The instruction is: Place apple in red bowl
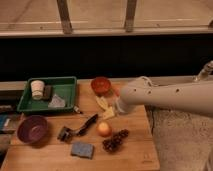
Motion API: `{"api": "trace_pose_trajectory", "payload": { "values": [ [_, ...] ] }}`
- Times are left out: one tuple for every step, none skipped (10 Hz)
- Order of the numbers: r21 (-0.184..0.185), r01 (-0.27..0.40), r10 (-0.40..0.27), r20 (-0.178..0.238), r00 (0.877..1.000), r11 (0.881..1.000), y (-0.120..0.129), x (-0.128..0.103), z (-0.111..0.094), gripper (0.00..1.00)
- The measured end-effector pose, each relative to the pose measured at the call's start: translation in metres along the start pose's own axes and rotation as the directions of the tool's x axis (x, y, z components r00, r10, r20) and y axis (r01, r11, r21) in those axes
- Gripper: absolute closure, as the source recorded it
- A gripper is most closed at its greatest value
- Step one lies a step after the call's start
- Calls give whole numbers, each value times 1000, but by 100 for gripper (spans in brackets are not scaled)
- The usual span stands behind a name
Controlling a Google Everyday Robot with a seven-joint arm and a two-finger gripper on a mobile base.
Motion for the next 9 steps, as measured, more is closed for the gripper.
{"api": "trace_pose_trajectory", "payload": {
  "values": [
    [0, 0, 0, 0, 1000, 1000, 0, 0, 0, 20],
    [0, 0, 0, 0, 1000, 1000, 0, 0, 0, 20],
    [0, 0, 0, 0, 1000, 1000, 0, 0, 0, 20],
    [0, 0, 0, 0, 1000, 1000, 0, 0, 0, 20],
    [0, 0, 0, 0, 1000, 1000, 0, 0, 0, 20],
    [0, 0, 0, 0, 1000, 1000, 0, 0, 0, 20],
    [0, 0, 0, 0, 1000, 1000, 0, 0, 0, 20],
    [1, 1, -1, -4, 1000, 1000, 0, 0, 0, 20],
    [4, 18, -17, -26, 1000, 1000, 1, 4, 4, 20]
  ]
}}
